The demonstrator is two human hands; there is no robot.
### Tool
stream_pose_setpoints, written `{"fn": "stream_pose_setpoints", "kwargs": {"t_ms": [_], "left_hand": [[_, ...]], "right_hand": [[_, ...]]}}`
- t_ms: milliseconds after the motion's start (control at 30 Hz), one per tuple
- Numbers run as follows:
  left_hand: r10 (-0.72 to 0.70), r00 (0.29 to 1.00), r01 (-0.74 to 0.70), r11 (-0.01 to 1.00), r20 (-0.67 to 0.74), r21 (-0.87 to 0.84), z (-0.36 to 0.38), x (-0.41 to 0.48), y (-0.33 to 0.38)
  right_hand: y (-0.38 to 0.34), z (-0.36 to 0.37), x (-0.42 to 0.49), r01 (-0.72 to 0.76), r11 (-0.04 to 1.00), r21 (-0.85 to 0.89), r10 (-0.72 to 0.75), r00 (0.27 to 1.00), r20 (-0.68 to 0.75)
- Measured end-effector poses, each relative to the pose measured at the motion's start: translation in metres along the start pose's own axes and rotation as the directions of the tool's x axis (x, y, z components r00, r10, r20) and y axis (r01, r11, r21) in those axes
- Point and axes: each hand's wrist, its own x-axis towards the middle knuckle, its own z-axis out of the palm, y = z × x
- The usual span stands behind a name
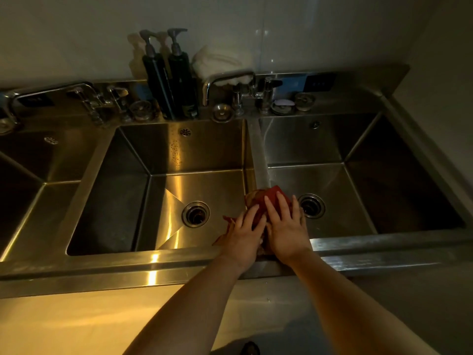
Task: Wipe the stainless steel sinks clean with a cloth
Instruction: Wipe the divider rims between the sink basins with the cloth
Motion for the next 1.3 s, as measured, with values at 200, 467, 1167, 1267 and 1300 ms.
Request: {"fn": "stream_pose_setpoints", "kwargs": {"t_ms": [200, 467, 1167, 1267, 1300], "left_hand": [[0.095, 0.99, -0.099, 0.994, 0.102, 0.036, -0.008, 0.013, -0.007], [0.123, 0.988, -0.12, 0.992, 0.091, -0.041, -0.015, 0.043, -0.023], [0.084, 0.994, -0.076, 0.991, 0.076, -0.108, -0.068, 0.197, -0.079], [0.076, 0.995, -0.067, 0.987, 0.057, -0.144, -0.074, 0.215, -0.086], [0.073, 0.996, -0.065, 0.987, 0.052, -0.145, -0.075, 0.219, -0.088]], "right_hand": [[-0.003, 0.001, 0.011, -0.025, 1.0, -0.003, 0.025, 1.0, 0.018], [-0.006, -0.009, 0.041, -0.058, 0.993, 0.107, 0.056, 0.998, 0.021], [-0.005, -0.031, 0.201, -0.104, 0.99, 0.097, 0.107, 0.994, -0.026], [-0.005, -0.032, 0.223, -0.117, 0.987, 0.107, 0.123, 0.991, -0.059], [-0.006, -0.032, 0.23, -0.118, 0.987, 0.111, 0.126, 0.99, -0.068]]}}
